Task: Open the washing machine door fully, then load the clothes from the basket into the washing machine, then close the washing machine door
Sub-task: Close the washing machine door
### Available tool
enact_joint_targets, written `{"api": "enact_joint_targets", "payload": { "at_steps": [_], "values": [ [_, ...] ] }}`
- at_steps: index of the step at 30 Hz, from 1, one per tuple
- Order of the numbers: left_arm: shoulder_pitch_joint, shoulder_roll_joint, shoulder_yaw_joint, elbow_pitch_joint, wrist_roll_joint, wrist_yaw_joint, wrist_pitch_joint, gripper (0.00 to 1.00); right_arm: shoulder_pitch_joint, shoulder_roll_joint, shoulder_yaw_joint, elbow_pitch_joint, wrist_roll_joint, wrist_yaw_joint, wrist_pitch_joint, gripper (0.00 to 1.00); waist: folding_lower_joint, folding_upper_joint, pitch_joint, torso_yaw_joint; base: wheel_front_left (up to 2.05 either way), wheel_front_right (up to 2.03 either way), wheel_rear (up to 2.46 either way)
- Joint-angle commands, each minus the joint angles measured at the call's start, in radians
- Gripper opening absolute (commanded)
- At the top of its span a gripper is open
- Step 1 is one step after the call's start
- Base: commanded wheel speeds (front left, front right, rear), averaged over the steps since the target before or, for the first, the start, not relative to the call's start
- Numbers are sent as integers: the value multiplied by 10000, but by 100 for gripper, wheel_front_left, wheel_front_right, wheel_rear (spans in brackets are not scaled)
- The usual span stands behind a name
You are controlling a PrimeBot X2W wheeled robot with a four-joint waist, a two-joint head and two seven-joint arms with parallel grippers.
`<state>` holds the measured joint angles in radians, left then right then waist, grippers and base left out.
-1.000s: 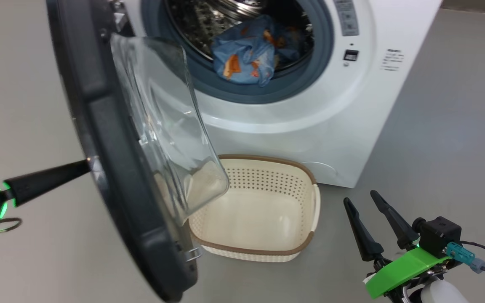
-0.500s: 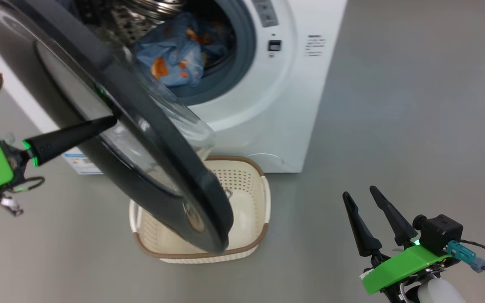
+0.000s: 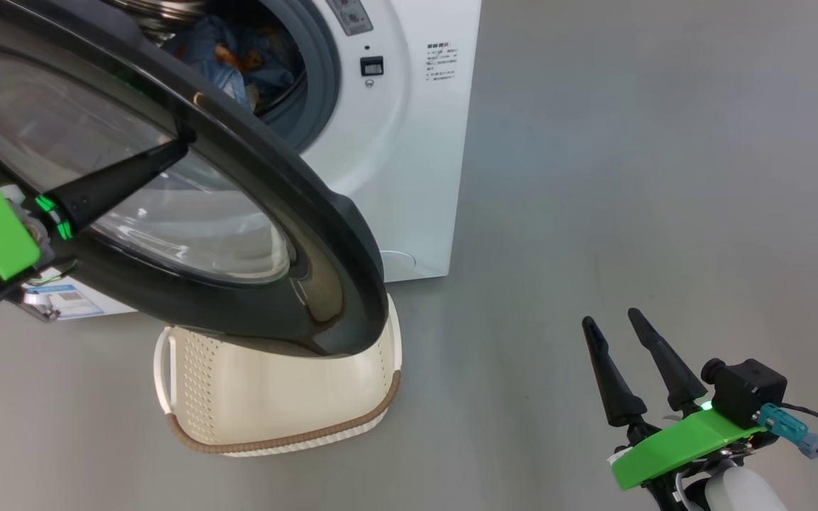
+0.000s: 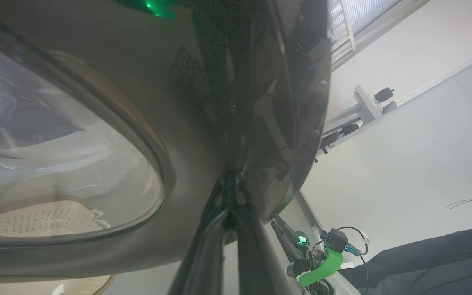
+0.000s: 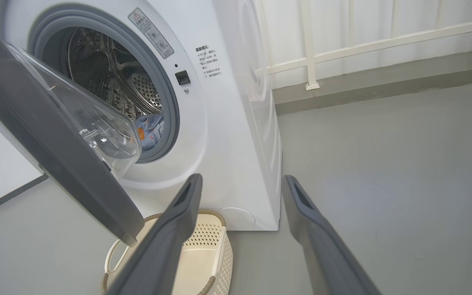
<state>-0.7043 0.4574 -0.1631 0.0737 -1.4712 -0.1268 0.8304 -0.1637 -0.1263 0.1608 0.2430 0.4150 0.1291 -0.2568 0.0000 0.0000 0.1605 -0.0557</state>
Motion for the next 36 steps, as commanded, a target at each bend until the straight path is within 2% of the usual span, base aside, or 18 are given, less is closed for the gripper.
{"api": "enact_joint_targets", "payload": {
  "at_steps": [1, 10, 17, 29, 30, 33, 36],
  "values": [
    [-259, 622, 379, -244, -53, -38, -205, 0, -113, 20, 165, -257, -138, 16, -49, 100, 0, 0, -90, 118, 0, 0, 0],
    [727, 963, 365, -598, -294, -38, -866, 0, 39, -76, 124, -249, -151, 16, -49, 100, 0, 0, -409, 641, 0, 0, 0],
    [2148, 1275, 489, -843, -300, -38, -1680, 0, 244, -199, 121, -229, -115, 16, -49, 100, 0, 0, -752, 944, 0, 0, 0],
    [4509, 1548, 675, -951, -287, -38, -3347, 0, 523, -416, 191, -245, -49, 16, -49, 100, 0, 0, -1008, 942, 0, 0, 0],
    [4731, 1579, 632, -906, -224, -38, -3498, 2, 552, -434, 186, -242, -44, 16, -49, 100, 0, 0, -1033, 913, 0, 0, 0],
    [5351, 1599, 566, -657, -115, -38, -4074, 22, 635, -482, 198, -235, -36, 16, -49, 100, 0, 0, -1108, 784, 0, 0, 0],
    [5909, 1619, 370, -428, 56, -38, -4689, 47, 706, -539, 211, -222, -25, 16, -49, 100, 0, 0, -1185, 600, 0, 0, 0]
  ]
}}
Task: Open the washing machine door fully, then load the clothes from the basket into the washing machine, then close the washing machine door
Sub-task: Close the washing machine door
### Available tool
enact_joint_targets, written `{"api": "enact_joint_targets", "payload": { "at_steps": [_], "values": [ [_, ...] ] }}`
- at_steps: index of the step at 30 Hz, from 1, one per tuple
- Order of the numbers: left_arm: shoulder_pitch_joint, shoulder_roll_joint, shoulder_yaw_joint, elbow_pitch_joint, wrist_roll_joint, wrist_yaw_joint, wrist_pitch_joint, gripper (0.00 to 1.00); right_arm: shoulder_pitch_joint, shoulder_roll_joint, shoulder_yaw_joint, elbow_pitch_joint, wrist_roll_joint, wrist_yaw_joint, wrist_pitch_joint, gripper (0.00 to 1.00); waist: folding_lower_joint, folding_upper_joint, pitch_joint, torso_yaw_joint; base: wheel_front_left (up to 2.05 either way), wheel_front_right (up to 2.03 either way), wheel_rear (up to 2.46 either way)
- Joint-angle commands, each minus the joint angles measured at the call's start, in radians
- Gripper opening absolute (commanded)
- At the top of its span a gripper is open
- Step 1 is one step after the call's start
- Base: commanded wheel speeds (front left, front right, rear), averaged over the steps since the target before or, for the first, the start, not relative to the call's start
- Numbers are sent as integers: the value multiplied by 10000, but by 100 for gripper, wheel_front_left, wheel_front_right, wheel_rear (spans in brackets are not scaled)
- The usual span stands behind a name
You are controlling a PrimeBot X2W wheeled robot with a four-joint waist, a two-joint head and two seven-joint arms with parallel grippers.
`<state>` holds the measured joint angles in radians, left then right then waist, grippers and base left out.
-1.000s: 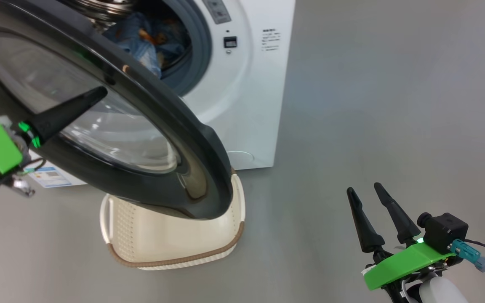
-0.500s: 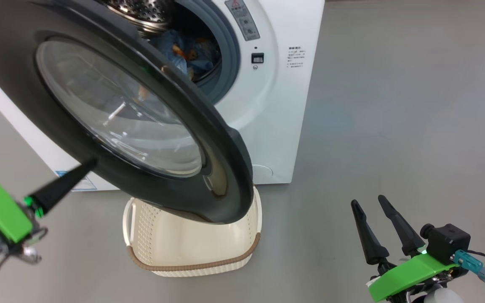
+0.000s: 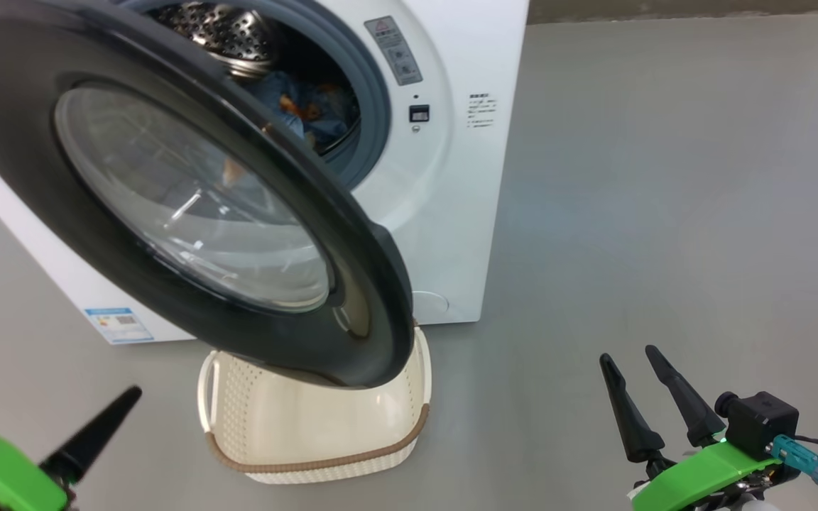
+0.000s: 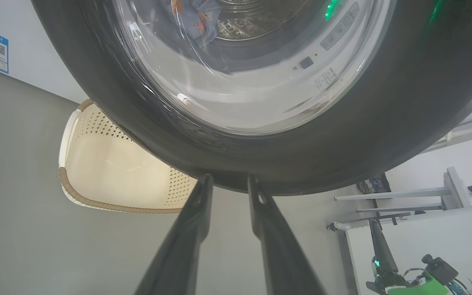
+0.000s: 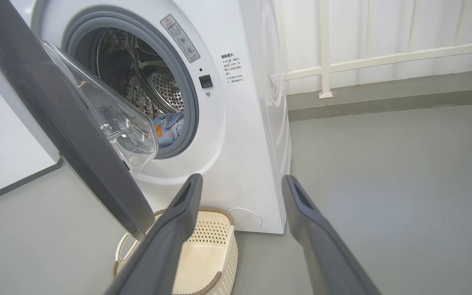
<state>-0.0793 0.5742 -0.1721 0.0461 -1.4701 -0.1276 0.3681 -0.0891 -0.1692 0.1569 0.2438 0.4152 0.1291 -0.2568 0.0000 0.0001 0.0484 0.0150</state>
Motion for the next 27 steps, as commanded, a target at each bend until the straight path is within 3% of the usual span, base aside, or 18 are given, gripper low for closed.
{"api": "enact_joint_targets", "payload": {
  "at_steps": [1, 2, 4, 17, 22, 24, 27],
  "values": [
    [-172, 456, 399, -100, 78, -31, -271, 64, -13, -125, 243, -230, -26, 16, -49, 100, 0, -1, -82, -170, 0, 0, 0],
    [-23, 447, 337, -50, 116, -31, -501, 84, 12, -146, 231, -234, -26, 16, -49, 100, 0, -1, -101, -229, 0, 0, 0],
    [231, 384, 254, 35, 123, -31, -997, 100, 56, -202, 210, -233, -15, 16, -49, 100, 0, -1, -133, -354, 0, 0, 0],
    [921, 486, -1446, 1272, 1811, -31, -5151, 100, 210, -478, 69, -231, 17, 16, -49, 100, 0, -1, -217, -1070, 0, 0, 0],
    [794, 524, -1862, 1940, 2672, -31, -6149, 100, 216, -486, 17, -214, 19, 16, -49, 100, 0, -1, -206, -1175, 0, 0, 0],
    [691, 403, -1769, 2267, 3263, -31, -6273, 100, 217, -489, 14, -198, 29, 16, -49, 100, 0, -1, -198, -1198, 0, 0, 0],
    [572, -131, -658, 2359, 4609, -31, -6291, 100, 223, -520, -24, -183, 65, 16, -49, 100, 0, -1, -181, -1185, 0, 0, 0]
  ]
}}
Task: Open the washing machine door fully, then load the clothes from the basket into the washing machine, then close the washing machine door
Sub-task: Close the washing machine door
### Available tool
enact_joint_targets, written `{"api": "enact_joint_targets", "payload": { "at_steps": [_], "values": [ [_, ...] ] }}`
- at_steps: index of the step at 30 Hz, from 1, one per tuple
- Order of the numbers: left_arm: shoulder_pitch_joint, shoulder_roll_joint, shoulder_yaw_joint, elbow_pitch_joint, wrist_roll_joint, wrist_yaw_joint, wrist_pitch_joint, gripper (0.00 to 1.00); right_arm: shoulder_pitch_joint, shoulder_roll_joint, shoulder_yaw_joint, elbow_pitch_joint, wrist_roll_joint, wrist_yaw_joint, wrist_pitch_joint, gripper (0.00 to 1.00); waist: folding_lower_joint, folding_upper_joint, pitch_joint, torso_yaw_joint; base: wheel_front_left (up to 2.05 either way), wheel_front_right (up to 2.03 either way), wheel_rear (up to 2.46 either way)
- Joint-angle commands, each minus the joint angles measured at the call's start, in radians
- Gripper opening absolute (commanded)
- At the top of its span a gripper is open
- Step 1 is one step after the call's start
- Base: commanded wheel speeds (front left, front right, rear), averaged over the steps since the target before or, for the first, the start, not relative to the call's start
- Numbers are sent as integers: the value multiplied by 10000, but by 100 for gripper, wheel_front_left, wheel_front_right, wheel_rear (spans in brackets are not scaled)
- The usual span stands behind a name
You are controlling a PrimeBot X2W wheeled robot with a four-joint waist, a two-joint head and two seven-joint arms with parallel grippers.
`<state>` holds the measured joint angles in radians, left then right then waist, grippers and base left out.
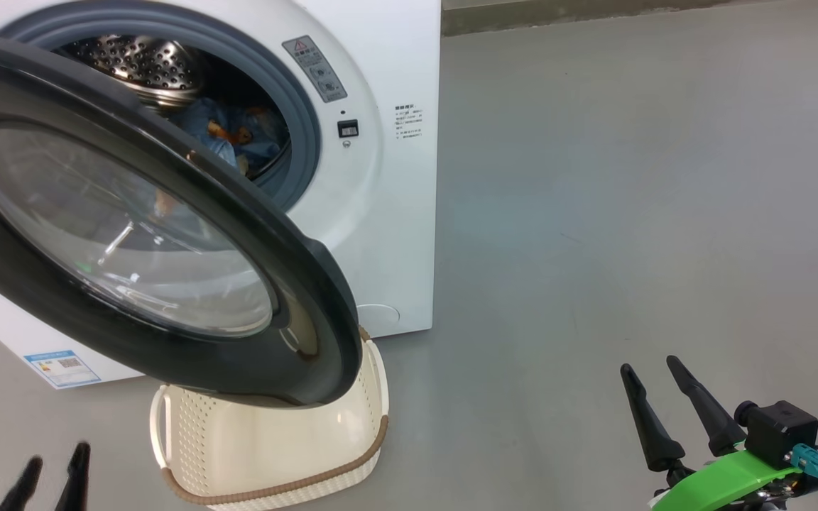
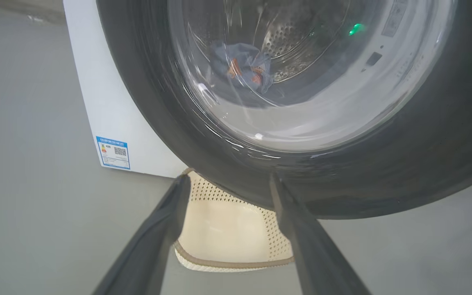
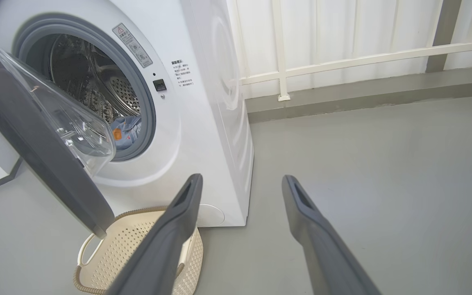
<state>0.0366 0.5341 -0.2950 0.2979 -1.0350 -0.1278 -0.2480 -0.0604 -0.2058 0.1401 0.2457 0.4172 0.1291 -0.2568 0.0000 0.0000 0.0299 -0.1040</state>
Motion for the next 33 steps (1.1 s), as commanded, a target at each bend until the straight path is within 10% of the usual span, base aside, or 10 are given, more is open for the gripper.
{"api": "enact_joint_targets", "payload": {
  "at_steps": [1, 15, 33],
  "values": [
    [-538, 54, 905, -217, 764, -29, -132, 100, -66, -155, 132, -200, 50, 16, -49, 100, 0, 0, 6, 2, 0, 0, 0],
    [222, -2479, 3496, -1977, 5570, -29, -136, 100, -159, -137, -110, -186, 28, 16, -49, 100, 0, 0, 37, -49, 0, 0, 0],
    [732, -3234, 3732, -1736, 6422, -29, -137, 100, -88, -53, -307, -142, -5, 16, -49, 100, 0, 0, 67, -175, 0, 0, 0]
  ]
}}
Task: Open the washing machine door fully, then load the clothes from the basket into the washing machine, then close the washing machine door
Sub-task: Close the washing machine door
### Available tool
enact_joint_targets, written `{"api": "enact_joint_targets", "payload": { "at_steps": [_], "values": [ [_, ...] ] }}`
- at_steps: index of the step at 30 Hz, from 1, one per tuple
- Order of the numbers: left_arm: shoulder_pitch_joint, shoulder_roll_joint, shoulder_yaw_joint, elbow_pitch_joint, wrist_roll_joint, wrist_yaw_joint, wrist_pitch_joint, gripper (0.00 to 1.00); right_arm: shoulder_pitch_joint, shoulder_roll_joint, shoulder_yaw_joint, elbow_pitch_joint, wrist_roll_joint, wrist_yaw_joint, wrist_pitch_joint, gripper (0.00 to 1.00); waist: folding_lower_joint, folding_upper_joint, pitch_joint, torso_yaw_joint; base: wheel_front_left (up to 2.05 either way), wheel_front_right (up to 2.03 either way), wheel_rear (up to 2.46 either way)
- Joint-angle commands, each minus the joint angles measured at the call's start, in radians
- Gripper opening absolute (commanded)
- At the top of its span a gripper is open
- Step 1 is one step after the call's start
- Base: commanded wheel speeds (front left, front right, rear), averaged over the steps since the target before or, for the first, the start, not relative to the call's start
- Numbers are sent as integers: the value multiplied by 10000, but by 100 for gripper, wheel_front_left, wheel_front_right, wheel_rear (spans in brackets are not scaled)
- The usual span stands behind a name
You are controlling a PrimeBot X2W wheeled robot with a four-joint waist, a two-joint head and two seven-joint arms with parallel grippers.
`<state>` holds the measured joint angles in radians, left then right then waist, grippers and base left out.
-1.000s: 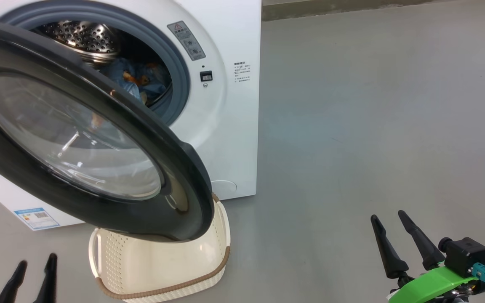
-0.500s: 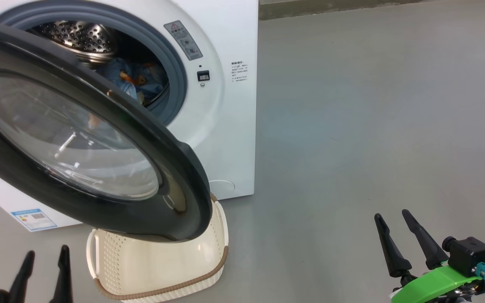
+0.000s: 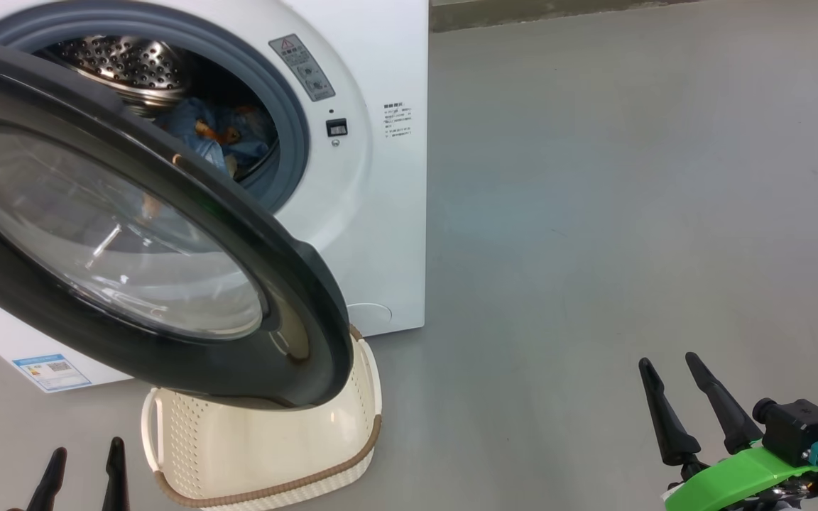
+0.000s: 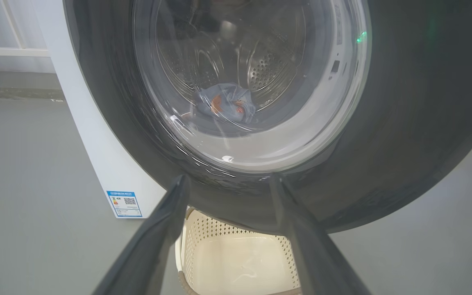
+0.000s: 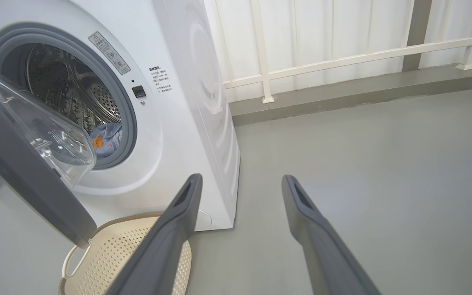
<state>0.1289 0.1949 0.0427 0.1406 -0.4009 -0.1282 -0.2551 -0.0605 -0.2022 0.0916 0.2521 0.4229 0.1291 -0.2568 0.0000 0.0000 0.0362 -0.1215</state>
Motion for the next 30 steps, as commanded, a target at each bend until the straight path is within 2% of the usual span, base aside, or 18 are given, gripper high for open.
{"api": "enact_joint_targets", "payload": {
  "at_steps": [1, 14, 20, 21, 22, 25, 26, 27, 30],
  "values": [
    [-191, 158, 356, -163, 81, -25, -66, 100, -86, -89, 178, -205, -62, 16, -49, 100, 0, 0, 5, 0, 0, 0, 0],
    [-248, 191, 231, -97, 40, -25, -66, 100, -124, -112, 145, -204, -109, 16, -49, 100, 0, 0, 30, 107, 0, 0, 0],
    [-327, 101, 129, -86, -18, -25, -66, 100, -230, -46, 165, -197, -119, 16, -49, 100, 0, 0, 47, 362, 0, 0, 0],
    [-337, 77, 116, -85, -21, -25, -66, 100, -244, -29, 195, -188, -108, 16, -49, 86, 0, 0, 50, 433, 0, 0, 0],
    [-348, 43, 118, -82, -28, -25, -66, 100, -262, -8, 220, -177, -103, 16, -49, 55, 0, 0, 63, 511, 0, 0, 0],
    [-429, -40, 99, -84, -27, -25, -66, 100, -393, 73, 279, -117, -94, 16, -49, 13, 0, 0, 119, 777, 0, 0, 0],
    [-453, -61, 77, -86, -23, -25, -66, 100, -459, 118, 287, -92, -95, 16, -49, 4, 0, 0, 136, 869, 0, 0, 0],
    [-483, -104, 86, -91, -31, -25, -66, 100, -534, 161, 332, -79, -80, 16, -49, 0, 0, 0, 156, 968, 0, 0, 0],
    [-564, -189, 41, -118, -48, -25, -66, 100, -803, 272, 412, -65, -54, 16, -49, 0, 0, 0, 198, 1263, 0, 0, 0]
  ]
}}
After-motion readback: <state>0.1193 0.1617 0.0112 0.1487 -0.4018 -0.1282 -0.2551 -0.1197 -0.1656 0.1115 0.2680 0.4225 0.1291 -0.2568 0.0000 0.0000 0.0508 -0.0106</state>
